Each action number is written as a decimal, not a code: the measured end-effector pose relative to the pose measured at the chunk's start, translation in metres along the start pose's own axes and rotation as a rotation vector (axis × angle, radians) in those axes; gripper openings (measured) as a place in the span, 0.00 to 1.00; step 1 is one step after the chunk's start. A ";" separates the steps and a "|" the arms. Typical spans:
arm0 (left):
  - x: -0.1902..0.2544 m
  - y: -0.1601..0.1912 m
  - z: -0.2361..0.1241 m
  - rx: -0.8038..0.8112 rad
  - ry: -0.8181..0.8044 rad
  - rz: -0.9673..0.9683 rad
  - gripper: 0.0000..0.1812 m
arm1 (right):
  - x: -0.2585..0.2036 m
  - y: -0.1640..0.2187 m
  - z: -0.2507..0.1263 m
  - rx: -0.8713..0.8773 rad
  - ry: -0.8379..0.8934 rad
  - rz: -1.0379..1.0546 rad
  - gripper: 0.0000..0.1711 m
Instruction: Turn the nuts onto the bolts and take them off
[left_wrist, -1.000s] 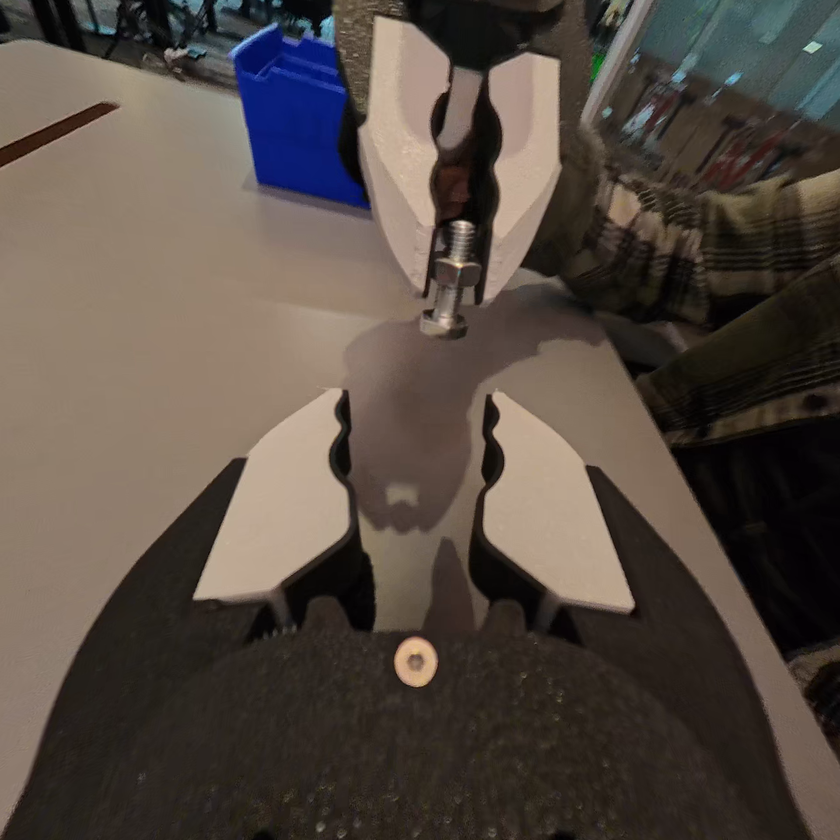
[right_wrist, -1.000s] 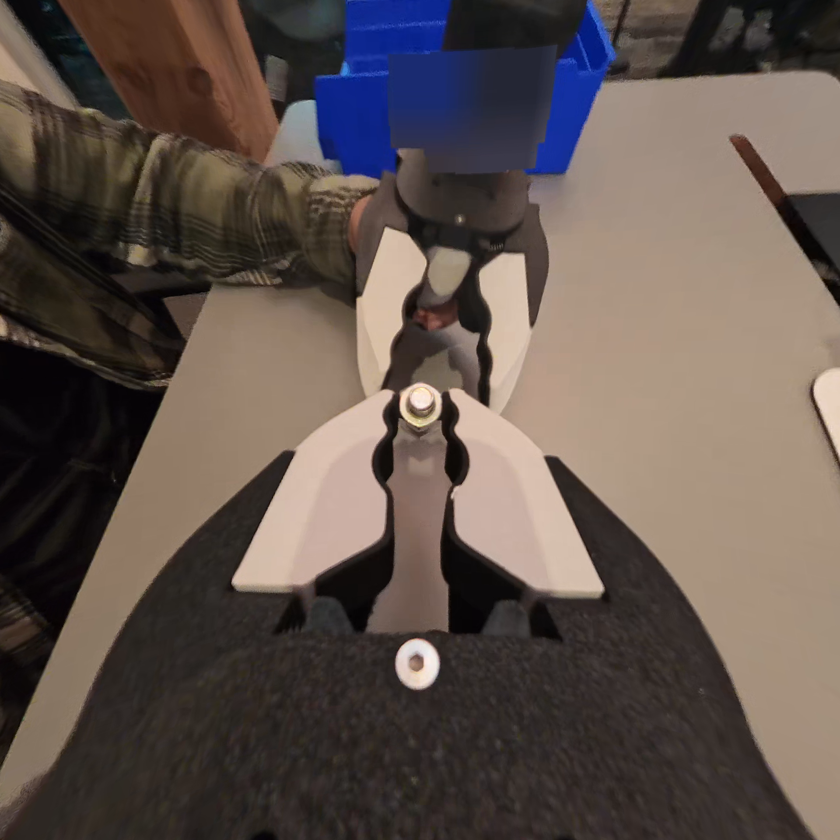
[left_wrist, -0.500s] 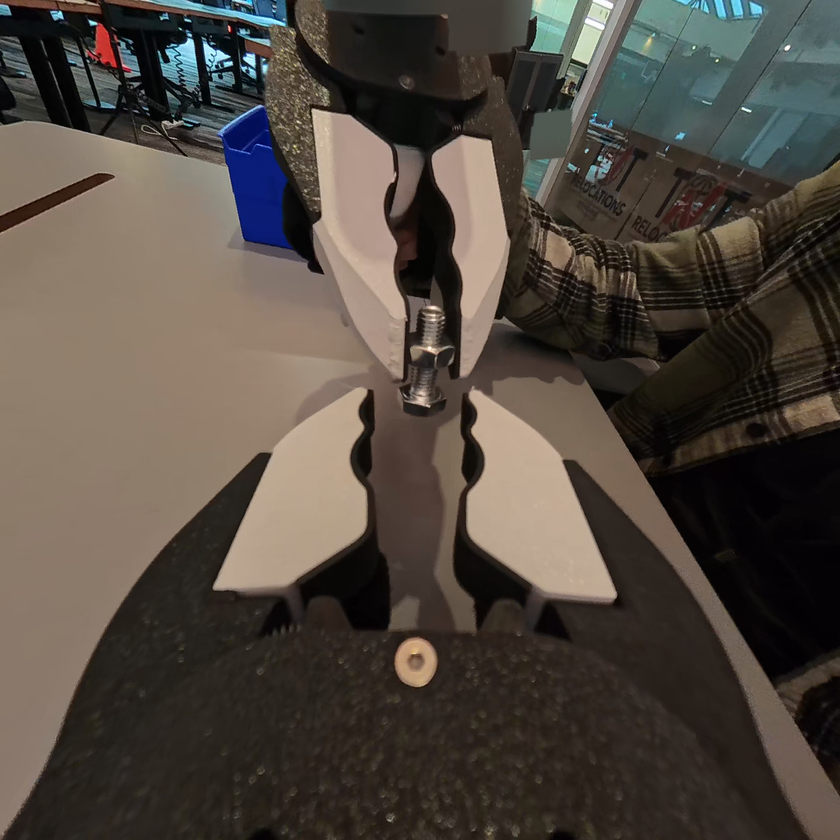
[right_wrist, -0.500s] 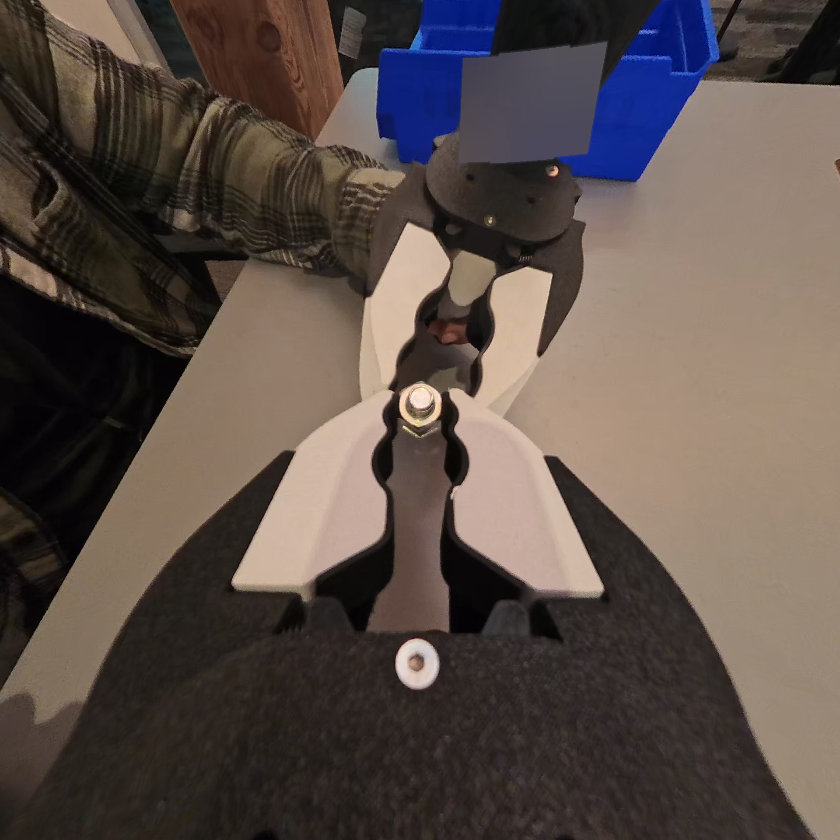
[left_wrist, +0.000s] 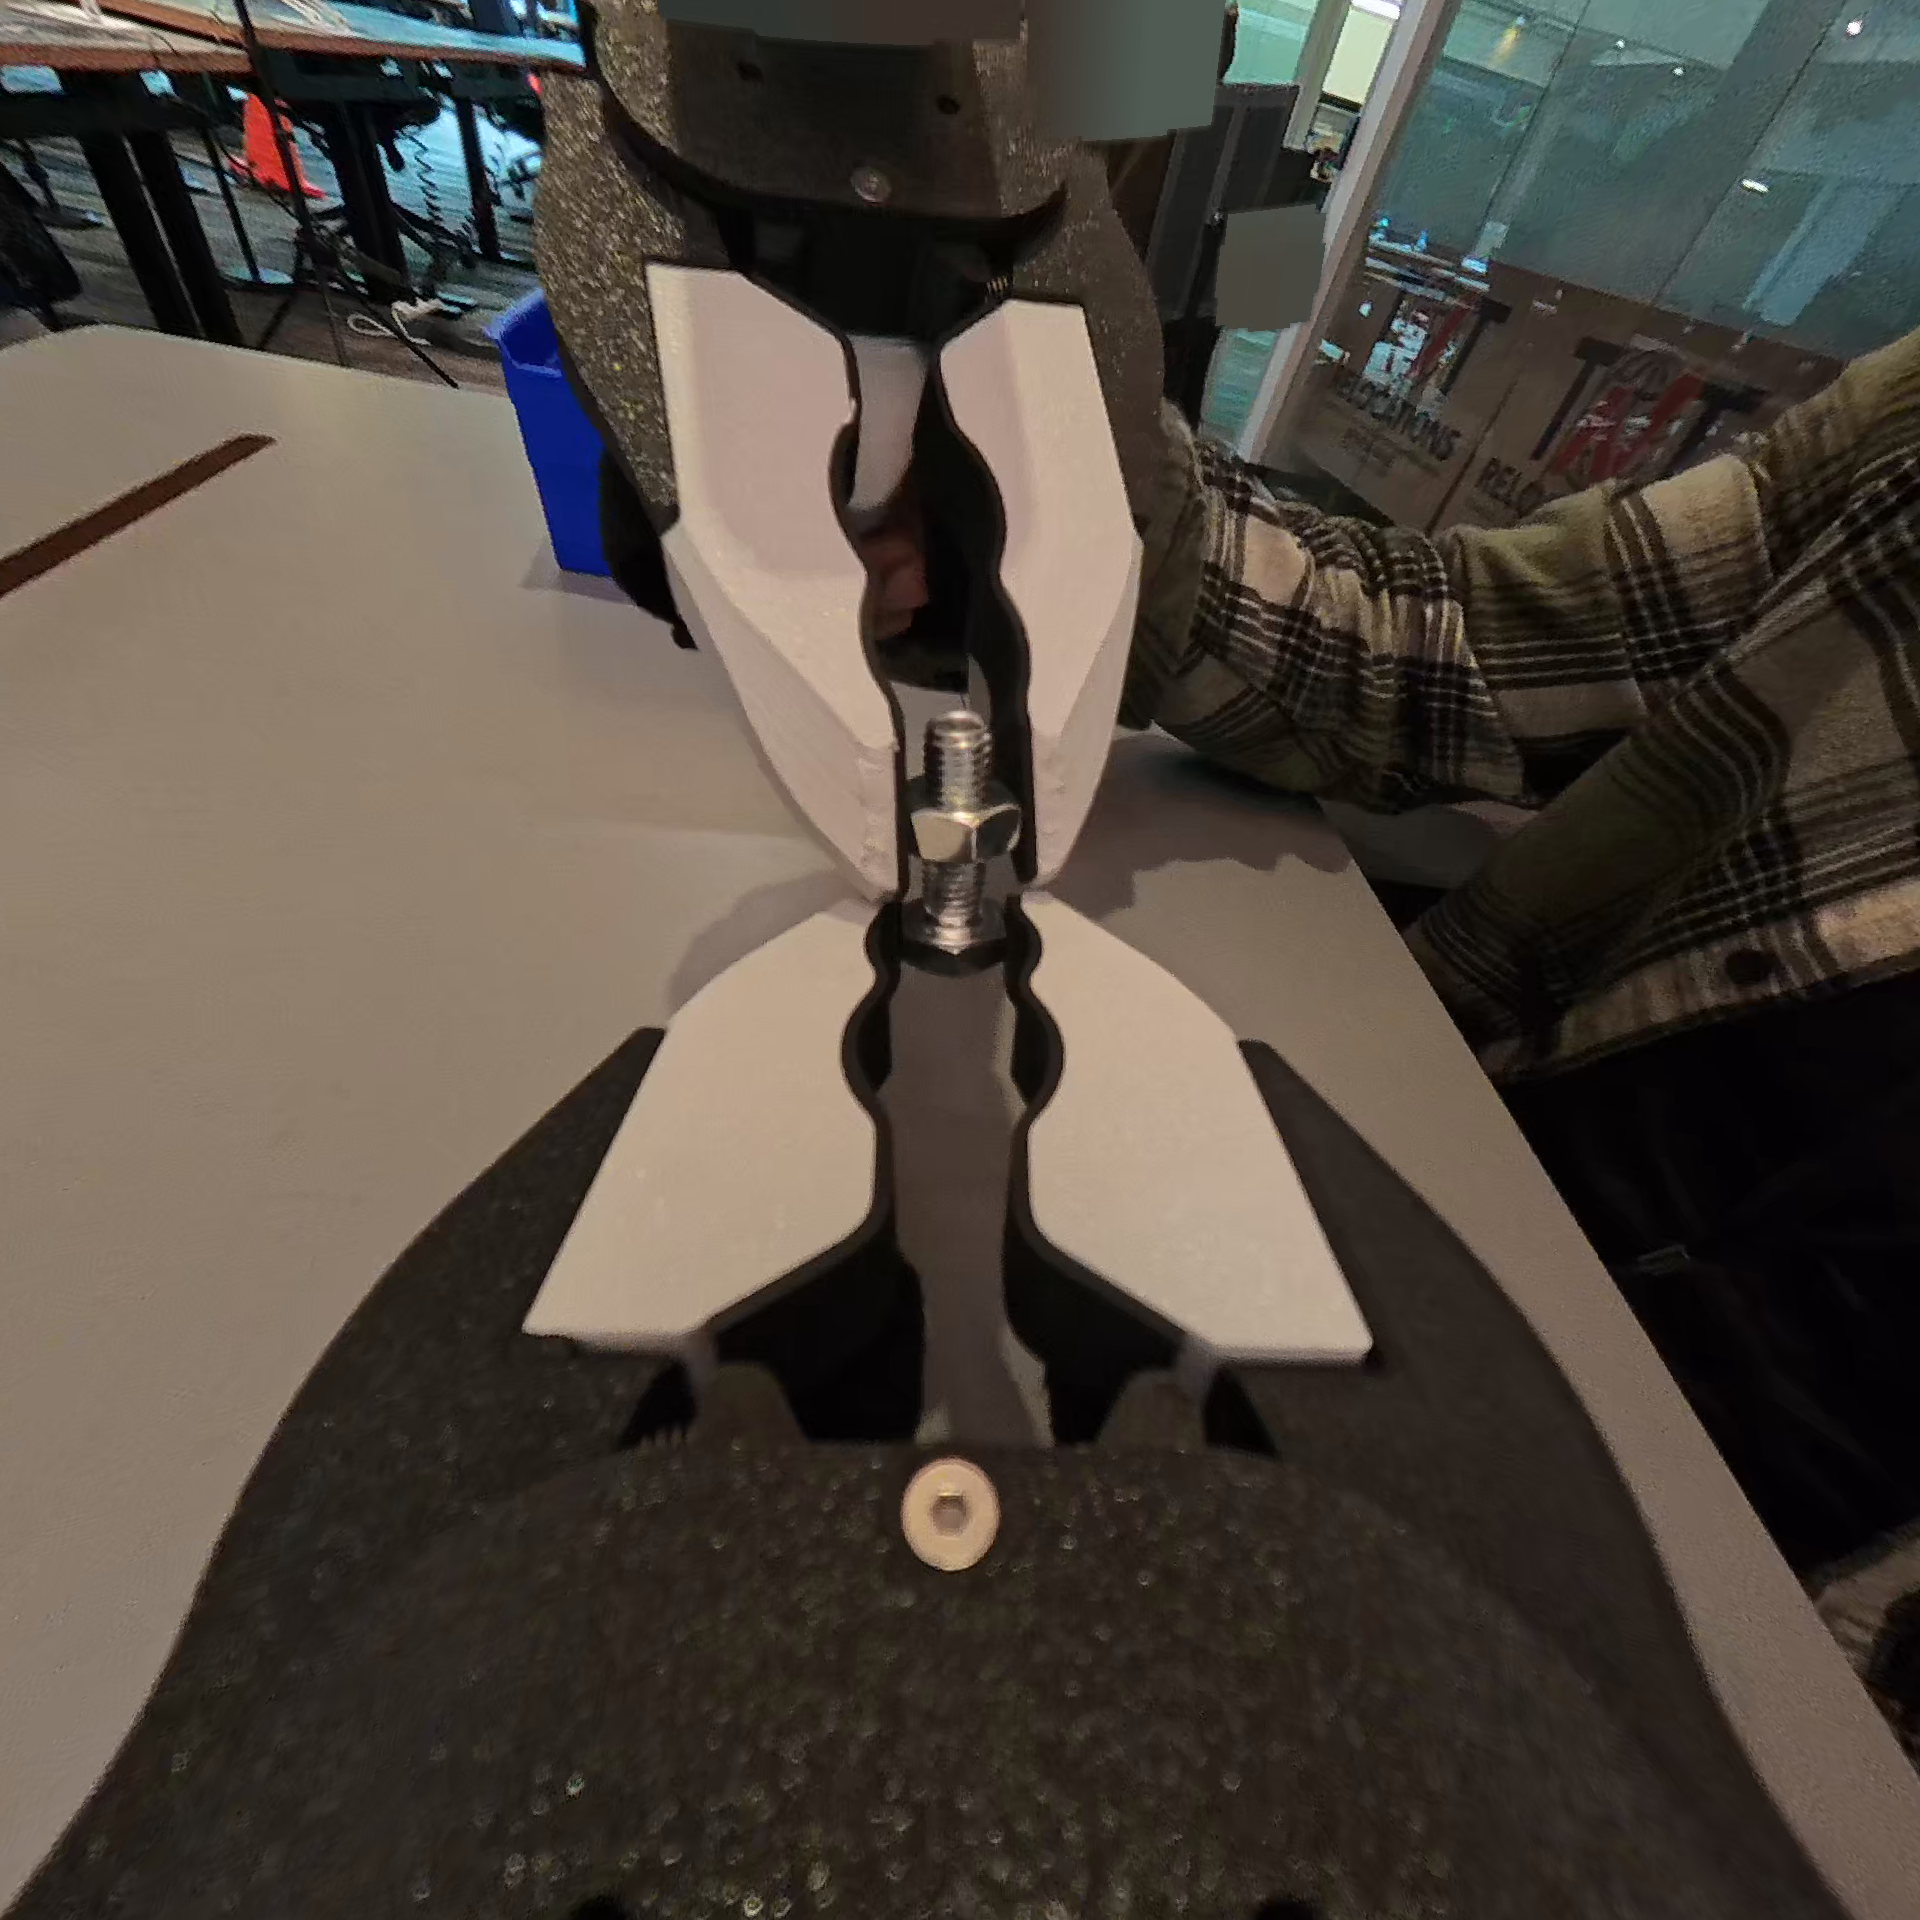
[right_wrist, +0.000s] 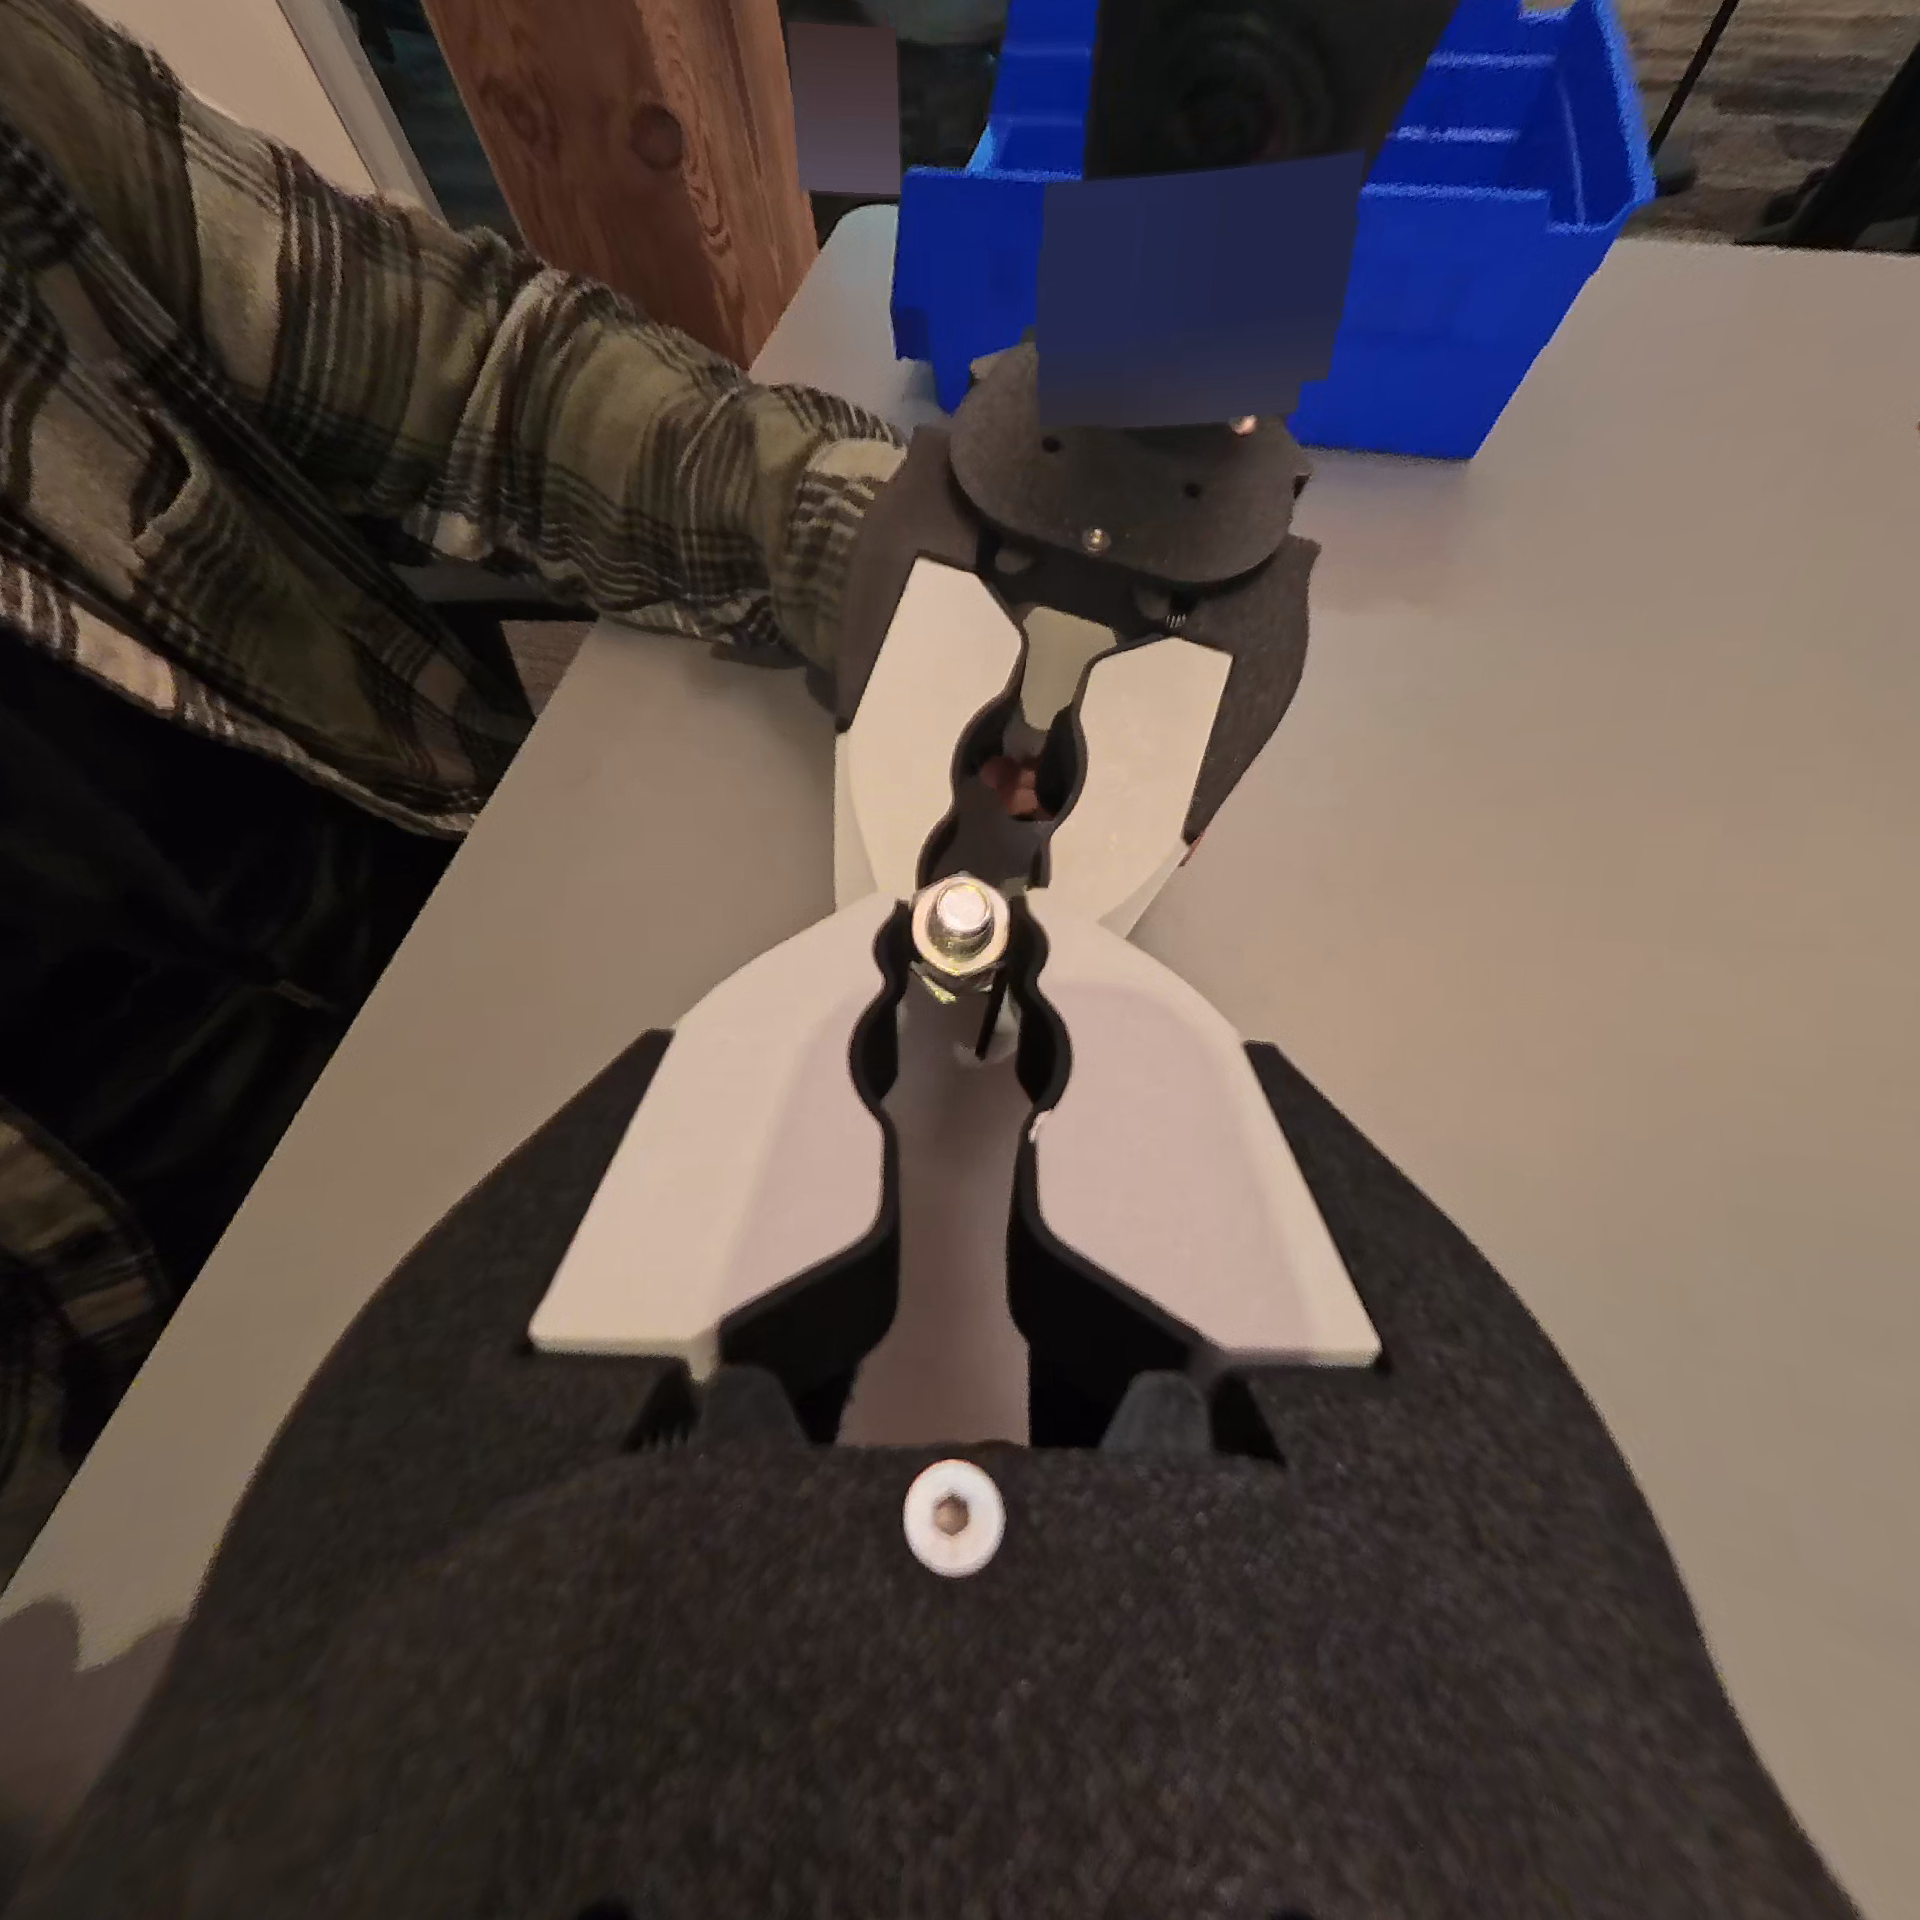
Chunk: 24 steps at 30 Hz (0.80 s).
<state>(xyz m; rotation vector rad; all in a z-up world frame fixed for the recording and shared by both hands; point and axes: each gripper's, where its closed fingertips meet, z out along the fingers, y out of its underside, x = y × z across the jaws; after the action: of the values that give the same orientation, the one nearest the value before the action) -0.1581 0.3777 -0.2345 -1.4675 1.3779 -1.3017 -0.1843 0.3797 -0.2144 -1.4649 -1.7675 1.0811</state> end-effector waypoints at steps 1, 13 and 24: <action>0.000 -0.003 0.000 0.015 -0.007 0.001 0.10 | 0.001 -0.003 -0.002 0.018 0.006 -0.004 0.10; -0.015 -0.037 -0.016 0.282 -0.174 -0.065 0.10 | 0.040 -0.048 -0.038 0.342 0.297 0.052 0.55; -0.006 -0.046 -0.021 0.362 -0.124 -0.071 0.10 | 0.053 -0.047 -0.050 0.385 0.361 0.077 0.59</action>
<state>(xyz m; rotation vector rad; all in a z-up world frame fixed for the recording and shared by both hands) -0.1663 0.3937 -0.1866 -1.3308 0.9581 -1.3944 -0.1767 0.4391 -0.1514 -1.3886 -1.1881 1.0470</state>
